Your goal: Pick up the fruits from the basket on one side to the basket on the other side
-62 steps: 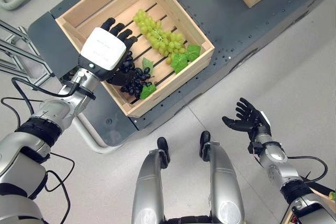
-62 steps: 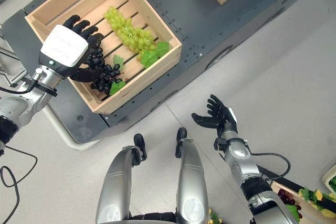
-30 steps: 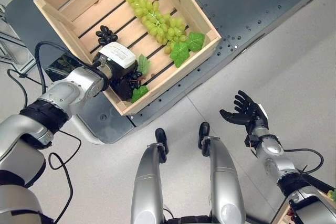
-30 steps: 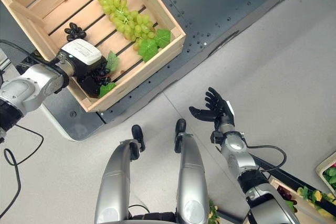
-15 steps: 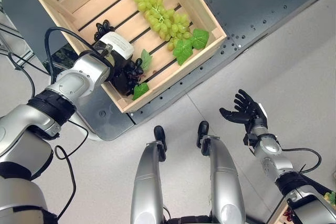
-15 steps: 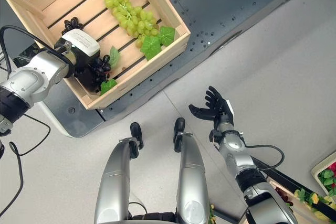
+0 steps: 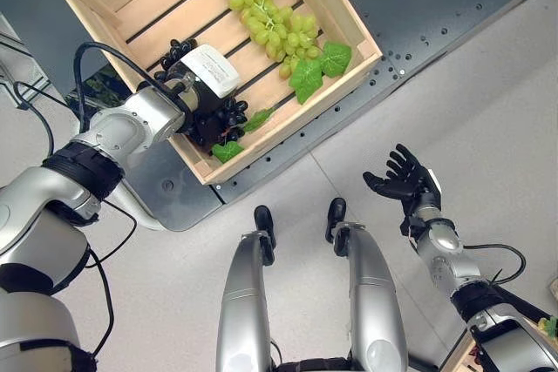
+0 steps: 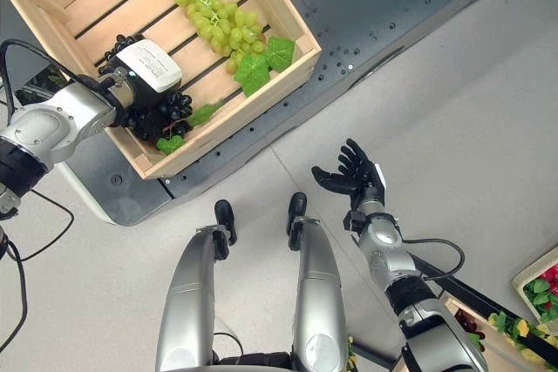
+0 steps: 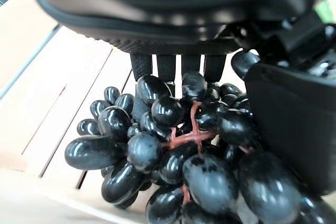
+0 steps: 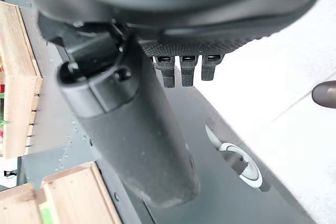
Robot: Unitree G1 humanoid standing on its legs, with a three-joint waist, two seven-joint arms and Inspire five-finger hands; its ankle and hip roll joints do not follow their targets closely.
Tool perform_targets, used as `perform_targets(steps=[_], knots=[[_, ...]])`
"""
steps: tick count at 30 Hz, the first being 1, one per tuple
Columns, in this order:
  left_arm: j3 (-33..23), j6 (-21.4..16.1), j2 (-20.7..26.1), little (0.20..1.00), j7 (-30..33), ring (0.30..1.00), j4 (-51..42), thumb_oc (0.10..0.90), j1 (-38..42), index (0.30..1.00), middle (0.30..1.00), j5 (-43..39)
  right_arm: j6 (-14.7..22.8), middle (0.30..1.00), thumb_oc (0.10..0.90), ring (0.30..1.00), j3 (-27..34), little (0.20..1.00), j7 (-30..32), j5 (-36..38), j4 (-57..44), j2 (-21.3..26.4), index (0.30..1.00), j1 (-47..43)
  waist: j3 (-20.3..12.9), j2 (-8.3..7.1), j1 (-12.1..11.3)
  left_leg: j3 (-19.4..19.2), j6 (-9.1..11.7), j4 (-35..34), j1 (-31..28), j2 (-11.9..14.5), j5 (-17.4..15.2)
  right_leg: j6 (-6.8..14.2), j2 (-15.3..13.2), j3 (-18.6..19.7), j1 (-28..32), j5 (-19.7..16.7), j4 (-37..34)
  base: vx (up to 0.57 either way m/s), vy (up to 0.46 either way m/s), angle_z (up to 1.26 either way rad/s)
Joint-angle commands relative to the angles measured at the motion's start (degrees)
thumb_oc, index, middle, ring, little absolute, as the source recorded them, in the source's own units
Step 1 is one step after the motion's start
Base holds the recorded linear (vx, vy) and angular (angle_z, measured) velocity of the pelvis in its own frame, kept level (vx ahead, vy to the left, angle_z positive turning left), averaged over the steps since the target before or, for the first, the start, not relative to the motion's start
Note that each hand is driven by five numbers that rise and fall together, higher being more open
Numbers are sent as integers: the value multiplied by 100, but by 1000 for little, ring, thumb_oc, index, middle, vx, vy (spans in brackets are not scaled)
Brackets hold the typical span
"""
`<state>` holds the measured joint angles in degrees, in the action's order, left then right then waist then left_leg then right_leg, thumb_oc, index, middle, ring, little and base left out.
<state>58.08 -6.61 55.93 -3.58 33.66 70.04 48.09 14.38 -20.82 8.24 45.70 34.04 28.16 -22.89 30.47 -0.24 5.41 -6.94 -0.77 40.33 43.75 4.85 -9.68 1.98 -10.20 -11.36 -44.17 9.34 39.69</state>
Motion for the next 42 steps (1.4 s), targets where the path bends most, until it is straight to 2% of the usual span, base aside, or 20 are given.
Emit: perform_targets(steps=[1,3,5,7,9,11,12,13,15,18,20,24,25,29,30,35,39,42], knots=[[-451,11,631,300,754,300,-336,400,-500,300,300,-1595,615,900,800,900,443,900,185,231,-436,22,900,232,-67,-30,-207,-446,-183,-758,-829,-187,-151,171,117,100,625,-208,-510,0,0,0],[-993,-48,563,300,1180,300,-294,400,-863,300,300,-2627,623,900,800,900,506,900,133,219,-449,-5,900,351,-67,-27,-254,-428,-187,-868,-1099,-207,-124,182,118,112,855,-194,-565,32,-2,-6],[-1482,-298,466,300,1427,300,-110,400,-1200,300,300,-3093,622,900,800,900,566,900,96,192,-454,-51,900,436,-67,-27,-276,-413,-189,-961,-1317,-224,-99,193,123,124,1053,-194,-633,31,-15,-9],[-2328,-706,301,300,1595,300,100,400,-1793,300,300,-3730,557,900,800,900,656,900,55,97,-499,-138,900,600,-67,-18,-305,-383,-189,-1165,-1783,-276,-64,213,142,152,1463,-197,-804,44,-14,-11],[-2654,-756,223,300,1646,300,91,400,-2026,300,300,-4044,530,900,800,900,687,900,52,50,-555,-175,900,653,-67,-19,-316,-372,-189,-1254,-1942,-292,-35,219,153,164,1612,-218,-894,37,-17,-7],[-3478,-904,-89,300,1714,300,46,400,-2649,300,300,-4832,476,900,800,900,710,900,126,-201,-777,-346,900,868,-67,-14,-325,-372,-171,-1598,-2548,-340,29,255,180,165,2196,-264,-1263,67,-25,-7],[-3485,-903,-88,300,1714,300,42,400,-2654,300,300,-4831,476,900,800,900,707,900,128,-202,-778,-345,900,865,-71,-13,-324,-374,-172,-1601,-2541,-339,36,253,182,166,2190,-273,-1269,79,-30,-12],[-3923,-966,-359,300,1777,300,12,400,-2983,300,300,-5356,479,900,800,900,694,900,164,-432,-891,-454,900,991,-199,-8,-317,-381,-160,-1801,-2818,-365,61,269,195,166,2459,-296,-1496,71,-28,-10],[-4271,-1053,-604,300,1777,300,3,400,-3249,300,300,-5813,445,900,800,900,668,900,177,-652,-1010,-531,900,1089,-355,2,-302,-395,-152,-1989,-3057,-384,86,272,202,155,2687,-312,-1687,82,-33,-6],[-4571,-1115,-879,300,1852,300,-69,400,-3501,300,300,-6240,456,900,800,900,642,900,161,-836,-1109,-606,900,1200,-532,22,-273,-428,-142,-2170,-3311,-384,107,267,181,126,2929,-318,-1868,66,-22,-6],[-4887,-1079,-1225,300,1932,300,-190,400,-3736,300,300,-6810,416,900,800,900,658,900,135,-919,-1235,-722,900,1348,-728,45,-227,-421,-118,-2439,-3674,-402,139,269,160,104,3284,-319,-2117,101,-30,-4],[-5143,-977,-1714,300,1894,300,-409,400,-3928,300,300,-7459,400,900,800,900,639,900,46,-946,-1354,-852,900,1455,-1060,72,-222,-378,-80,-2909,-4111,-453,249,285,166,37,3797,-385,-2619,106,-48,1],[-5212,-940,-1952,300,1847,300,-503,400,-3996,300,300,-7740,364,900,800,900,605,900,-60,-1005,-1447,-906,900,1456,-1237,99,-211,-353,-45,-3163,-4330,-466,303,281,195,26,4076,-430,-2927,113,-72,-2],[-5176,-776,-2284,300,1587,300,-691,400,-4040,300,300,-8066,295,900,800,900,501,900,-277,-1180,-1606,-960,900,1388,-1504,132,-210,-314,3,-3432,-4586,-459,375,264,215,-9,4414,-517,-3277,69,-64,0],[-5094,-688,-2415,300,1382,300,-818,400,-4063,300,300,-8158,197,900,800,900,433,900,-501,-1301,-1746,-891,900,1329,-1703,162,-215,-292,29,-3615,-4757,-445,423,255,229,-50,4616,-574,-3466,86,-68,3],[-4970,-457,-2449,300,1032,300,-1142,400,-4064,300,300,-8309,39,900,800,900,360,900,-976,-1364,-2101,-666,900,1142,-1985,195,-246,-236,80,-4024,-5057,-424,542,269,270,-116,4991,-737,-3939,52,-73,2],[-4757,-307,-2373,300,735,300,-1228,400,-3857,300,300,-8313,-137,900,800,900,255,900,-1320,-1110,-2438,-436,900,730,-2188,233,-303,-176,179,-4505,-5258,-381,758,292,327,-234,5285,-932,-4427,-3,-80,7],[-4618,-261,-2353,300,566,300,-1105,400,-3627,300,300,-8295,-251,900,800,900,120,900,-1415,-995,-2522,-438,900,465,-2274,246,-328,-134,224,-4533,-5226,-362,778,295,330,-334,5341,-932,-4469,-27,-64,7]])
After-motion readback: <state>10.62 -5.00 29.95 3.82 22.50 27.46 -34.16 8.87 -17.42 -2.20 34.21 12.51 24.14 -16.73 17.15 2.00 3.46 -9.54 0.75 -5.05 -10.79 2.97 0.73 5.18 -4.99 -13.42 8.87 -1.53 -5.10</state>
